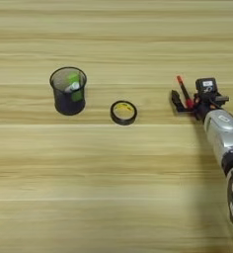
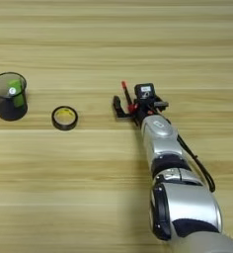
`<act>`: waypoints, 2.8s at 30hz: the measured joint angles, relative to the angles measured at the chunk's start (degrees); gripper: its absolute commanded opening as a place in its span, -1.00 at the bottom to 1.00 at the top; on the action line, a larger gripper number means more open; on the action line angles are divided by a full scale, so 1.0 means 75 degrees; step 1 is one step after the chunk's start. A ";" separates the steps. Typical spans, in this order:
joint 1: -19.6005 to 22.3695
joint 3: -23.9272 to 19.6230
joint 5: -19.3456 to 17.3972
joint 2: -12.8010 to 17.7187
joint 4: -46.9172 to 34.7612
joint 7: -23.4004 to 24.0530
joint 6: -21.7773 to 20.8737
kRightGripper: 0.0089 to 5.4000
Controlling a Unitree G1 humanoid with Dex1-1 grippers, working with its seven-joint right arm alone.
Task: Move the objects on the table
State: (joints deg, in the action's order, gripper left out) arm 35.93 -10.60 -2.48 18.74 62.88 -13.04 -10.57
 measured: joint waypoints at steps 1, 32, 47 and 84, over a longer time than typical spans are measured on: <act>0.0000 0.0000 0.0000 0.0000 0.0000 0.0000 0.0000 0.99; -0.0055 0.0157 0.0026 -0.0033 0.0016 -0.0143 0.0206 0.03; -0.0046 0.0131 -0.0022 -0.0039 0.0000 -0.0334 0.0347 -0.67; -0.1946 0.1216 -0.0172 -0.1292 -0.4552 -0.1037 0.2761 -0.76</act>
State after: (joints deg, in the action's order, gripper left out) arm 21.34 -1.48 -3.77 9.05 28.75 -20.81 10.14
